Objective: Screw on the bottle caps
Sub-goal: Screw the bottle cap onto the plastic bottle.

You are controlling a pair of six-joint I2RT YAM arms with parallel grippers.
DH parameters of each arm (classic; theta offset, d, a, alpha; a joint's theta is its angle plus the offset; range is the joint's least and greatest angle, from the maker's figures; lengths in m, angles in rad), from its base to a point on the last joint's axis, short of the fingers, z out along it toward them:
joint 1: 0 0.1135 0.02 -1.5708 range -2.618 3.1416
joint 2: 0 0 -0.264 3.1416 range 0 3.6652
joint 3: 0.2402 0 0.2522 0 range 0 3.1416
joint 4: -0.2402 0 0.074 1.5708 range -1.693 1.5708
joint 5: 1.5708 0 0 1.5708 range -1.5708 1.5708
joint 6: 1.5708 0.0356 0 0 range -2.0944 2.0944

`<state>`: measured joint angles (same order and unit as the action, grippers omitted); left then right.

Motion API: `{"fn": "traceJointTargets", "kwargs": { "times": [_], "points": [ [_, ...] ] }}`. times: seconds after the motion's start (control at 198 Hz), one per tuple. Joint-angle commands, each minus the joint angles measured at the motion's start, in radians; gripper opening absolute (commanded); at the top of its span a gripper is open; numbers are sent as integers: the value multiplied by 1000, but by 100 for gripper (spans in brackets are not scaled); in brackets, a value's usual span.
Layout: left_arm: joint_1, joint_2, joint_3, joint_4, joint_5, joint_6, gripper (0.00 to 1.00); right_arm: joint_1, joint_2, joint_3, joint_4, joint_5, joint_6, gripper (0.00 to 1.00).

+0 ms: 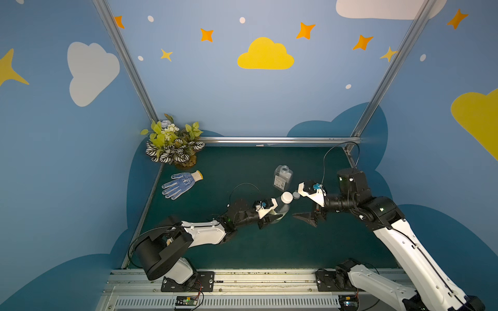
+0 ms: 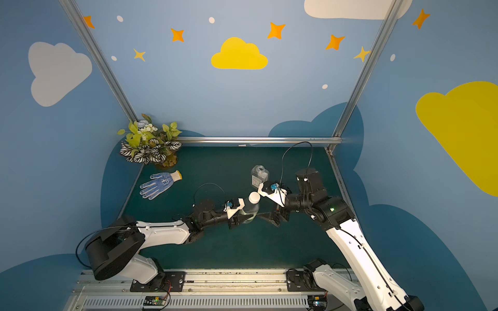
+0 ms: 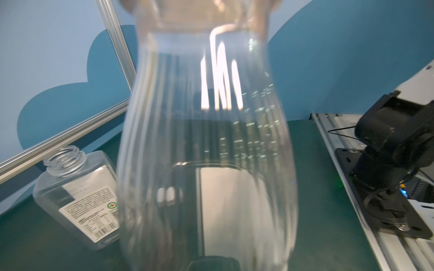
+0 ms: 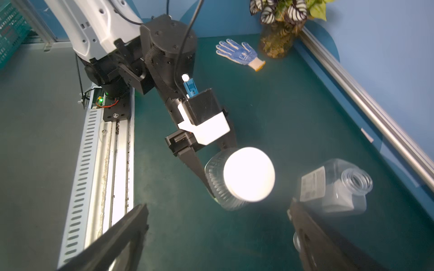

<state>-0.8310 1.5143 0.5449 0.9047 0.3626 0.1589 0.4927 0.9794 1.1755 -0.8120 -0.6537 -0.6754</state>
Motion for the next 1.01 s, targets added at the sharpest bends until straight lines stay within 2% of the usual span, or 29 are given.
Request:
{"fn": "traceJointTargets", "kwargs": {
  "times": [0.0, 0.151, 0.303, 0.485, 0.601, 0.838, 1.005],
  "points": [
    [8, -16, -11, 53, 106, -27, 25, 4, 44, 41, 11, -64, -117, 98],
    [9, -13, -3, 49, 127, -28, 25, 13, 90, 67, -26, -70, -153, 98],
    [11, -7, 8, 37, 141, -27, 25, 22, 117, 80, -36, -82, -172, 84],
    [12, -4, 14, 28, 144, -19, 25, 28, 147, 94, -63, -101, -183, 62],
    [12, -2, 17, 28, 142, -17, 25, 29, 155, 91, -64, -94, -182, 54],
    [13, 1, 20, 26, 125, -15, 25, 38, 150, 86, -52, -78, -164, 30],
    [12, -1, 23, 16, 45, -4, 24, 71, 134, 56, 8, 43, -67, 29]
  ]
}}
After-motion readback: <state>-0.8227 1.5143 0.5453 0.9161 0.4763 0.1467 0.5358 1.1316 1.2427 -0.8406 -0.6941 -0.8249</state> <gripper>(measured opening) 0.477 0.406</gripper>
